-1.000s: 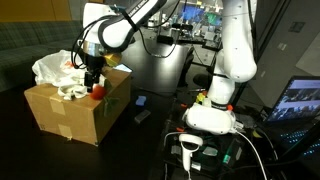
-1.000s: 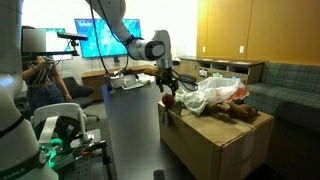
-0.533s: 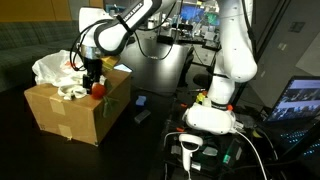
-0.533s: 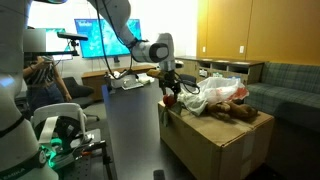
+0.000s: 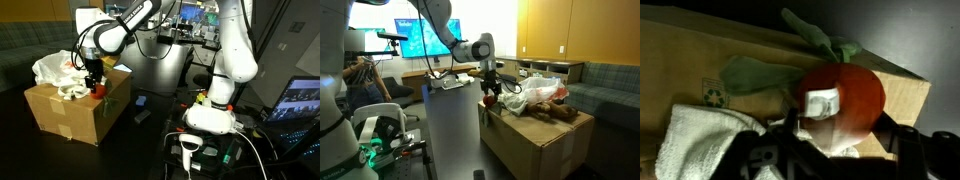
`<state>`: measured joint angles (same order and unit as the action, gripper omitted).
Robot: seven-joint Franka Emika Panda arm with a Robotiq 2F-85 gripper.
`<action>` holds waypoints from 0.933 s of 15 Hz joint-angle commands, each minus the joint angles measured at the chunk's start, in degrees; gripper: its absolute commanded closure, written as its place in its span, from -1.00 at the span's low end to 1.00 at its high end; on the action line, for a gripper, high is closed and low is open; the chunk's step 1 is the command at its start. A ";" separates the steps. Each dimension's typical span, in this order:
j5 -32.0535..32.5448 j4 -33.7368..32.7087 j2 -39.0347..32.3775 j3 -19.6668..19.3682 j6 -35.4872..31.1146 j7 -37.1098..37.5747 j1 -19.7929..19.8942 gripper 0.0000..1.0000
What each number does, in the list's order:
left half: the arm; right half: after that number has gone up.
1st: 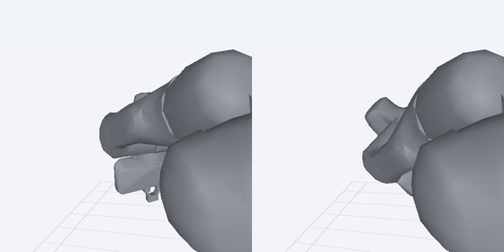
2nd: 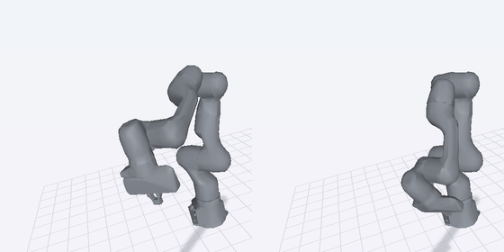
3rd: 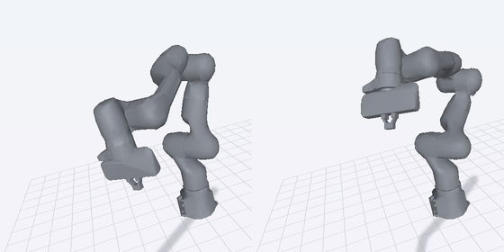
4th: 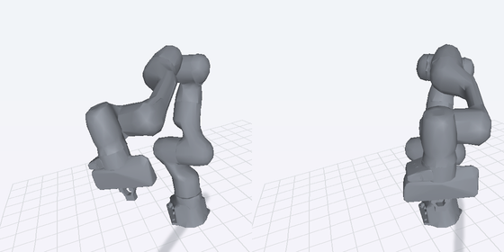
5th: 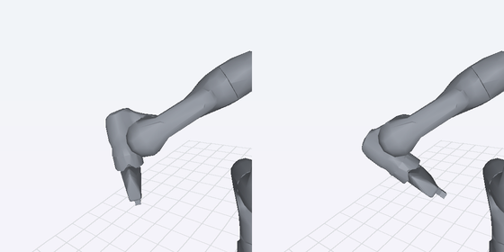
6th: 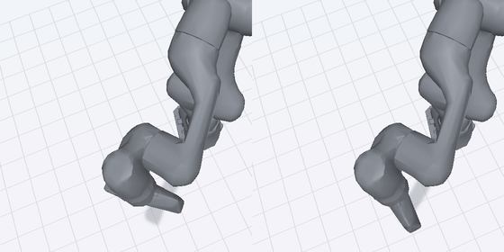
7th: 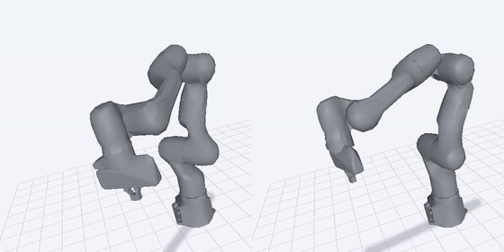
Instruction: Put the objects on the box onto the table and the objects on the table on to the box
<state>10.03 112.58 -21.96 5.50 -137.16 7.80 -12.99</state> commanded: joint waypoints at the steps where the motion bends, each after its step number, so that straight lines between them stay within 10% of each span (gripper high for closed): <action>1: 1.61 -2.61 -1.43 -0.53 2.73 0.83 -0.82 0.12; 7: 0.68 -1.25 -0.05 0.57 2.36 -2.92 0.03 0.96; 14: -0.42 5.23 5.60 2.75 -0.16 -13.28 1.87 0.94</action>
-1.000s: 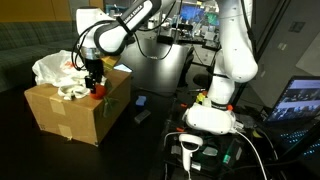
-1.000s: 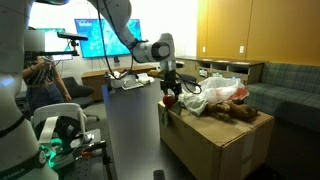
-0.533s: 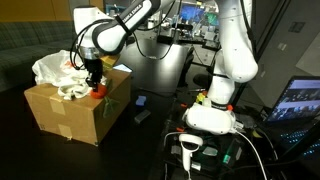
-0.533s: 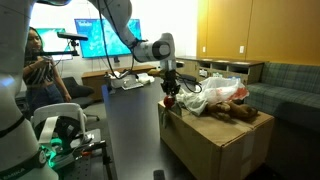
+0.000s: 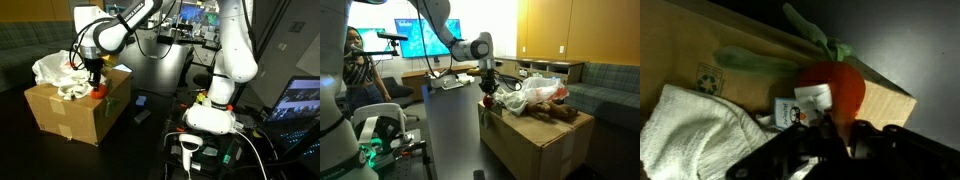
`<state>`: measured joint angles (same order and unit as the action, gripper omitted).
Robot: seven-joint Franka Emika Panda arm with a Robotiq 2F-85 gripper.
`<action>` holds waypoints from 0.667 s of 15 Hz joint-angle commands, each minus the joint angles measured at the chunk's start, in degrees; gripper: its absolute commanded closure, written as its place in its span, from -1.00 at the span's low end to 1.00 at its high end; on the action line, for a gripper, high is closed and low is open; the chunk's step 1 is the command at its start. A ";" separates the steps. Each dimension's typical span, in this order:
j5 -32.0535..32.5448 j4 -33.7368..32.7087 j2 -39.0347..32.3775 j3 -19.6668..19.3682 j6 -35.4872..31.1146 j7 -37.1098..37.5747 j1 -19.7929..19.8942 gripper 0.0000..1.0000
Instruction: Put the objects on the box onto the table and the objects on the table on to the box
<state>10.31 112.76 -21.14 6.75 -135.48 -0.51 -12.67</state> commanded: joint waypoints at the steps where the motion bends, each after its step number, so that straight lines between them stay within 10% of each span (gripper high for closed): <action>1: -0.92 6.66 6.22 1.85 -2.03 -6.52 1.90 0.94; 10: -4.94 23.31 16.99 3.85 -9.00 -14.96 2.86 0.94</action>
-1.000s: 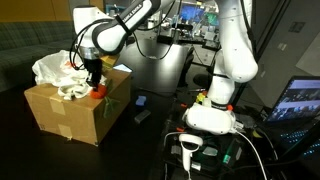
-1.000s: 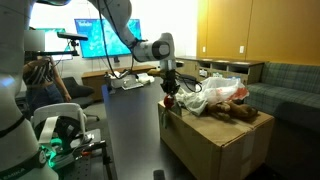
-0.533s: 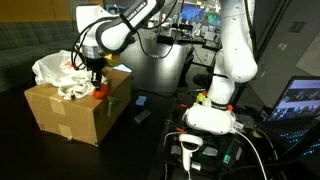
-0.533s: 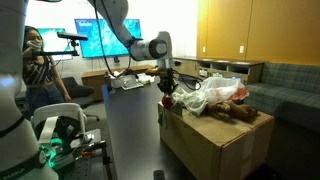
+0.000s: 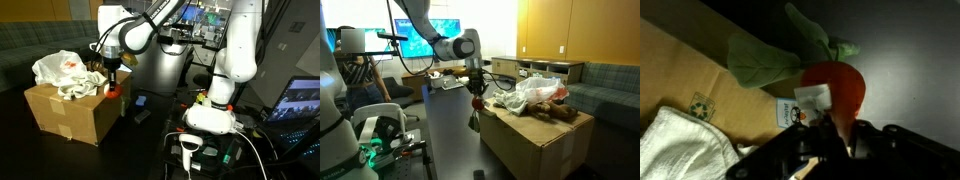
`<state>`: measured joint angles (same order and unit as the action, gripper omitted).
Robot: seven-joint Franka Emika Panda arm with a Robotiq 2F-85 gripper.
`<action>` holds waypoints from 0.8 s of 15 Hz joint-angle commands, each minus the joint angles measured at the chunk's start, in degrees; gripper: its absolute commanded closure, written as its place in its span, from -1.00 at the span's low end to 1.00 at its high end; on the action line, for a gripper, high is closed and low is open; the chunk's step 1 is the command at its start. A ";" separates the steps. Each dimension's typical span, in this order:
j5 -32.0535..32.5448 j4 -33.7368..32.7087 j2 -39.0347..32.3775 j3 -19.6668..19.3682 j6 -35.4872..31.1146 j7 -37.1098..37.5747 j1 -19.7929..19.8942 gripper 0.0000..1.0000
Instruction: Put the objects on the box onto the table and the objects on the table on to the box
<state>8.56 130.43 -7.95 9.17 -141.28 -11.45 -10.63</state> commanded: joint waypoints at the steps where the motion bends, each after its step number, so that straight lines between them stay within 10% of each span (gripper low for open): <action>1: -4.44 7.00 4.48 1.68 -3.49 -5.17 0.75 0.94; 12: -6.92 1.74 -6.25 2.80 1.09 -12.85 1.17 0.90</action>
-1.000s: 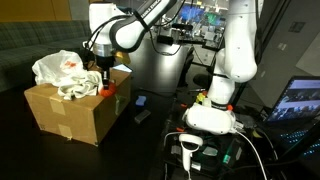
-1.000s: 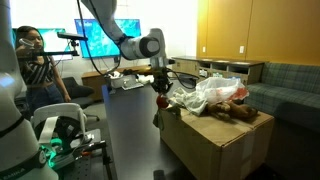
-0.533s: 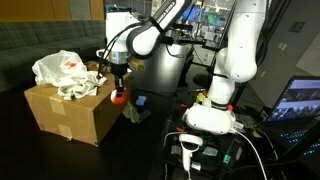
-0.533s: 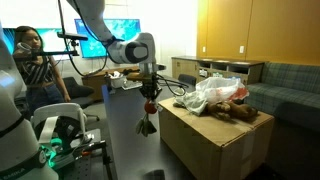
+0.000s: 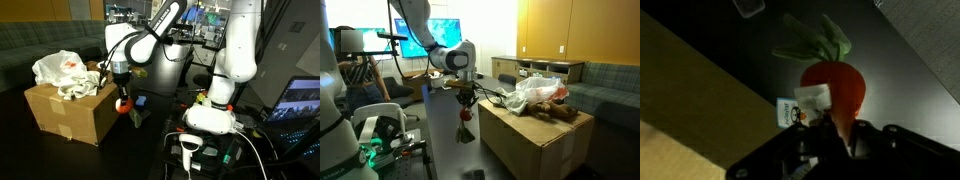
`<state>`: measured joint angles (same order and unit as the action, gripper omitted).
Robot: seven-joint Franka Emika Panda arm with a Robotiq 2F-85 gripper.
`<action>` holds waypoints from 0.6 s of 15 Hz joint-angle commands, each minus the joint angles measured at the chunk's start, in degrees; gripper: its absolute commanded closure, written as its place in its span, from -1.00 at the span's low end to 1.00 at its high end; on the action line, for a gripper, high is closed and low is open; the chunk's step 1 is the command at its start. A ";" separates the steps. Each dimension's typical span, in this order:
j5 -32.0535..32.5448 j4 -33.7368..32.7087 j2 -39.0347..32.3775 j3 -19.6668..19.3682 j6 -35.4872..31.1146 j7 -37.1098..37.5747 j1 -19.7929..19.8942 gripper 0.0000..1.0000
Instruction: Put the objects on the box onto the table and the objects on the table on to the box
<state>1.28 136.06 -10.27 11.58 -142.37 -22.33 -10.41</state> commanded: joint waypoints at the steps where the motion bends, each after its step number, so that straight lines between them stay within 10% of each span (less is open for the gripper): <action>1: 0.48 -4.47 -4.74 0.48 2.72 -2.47 1.16 0.24; 9: 0.24 -5.88 -7.02 0.59 4.16 -3.81 3.13 -0.81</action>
<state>1.44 131.60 -17.02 11.58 -139.65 -25.03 -8.49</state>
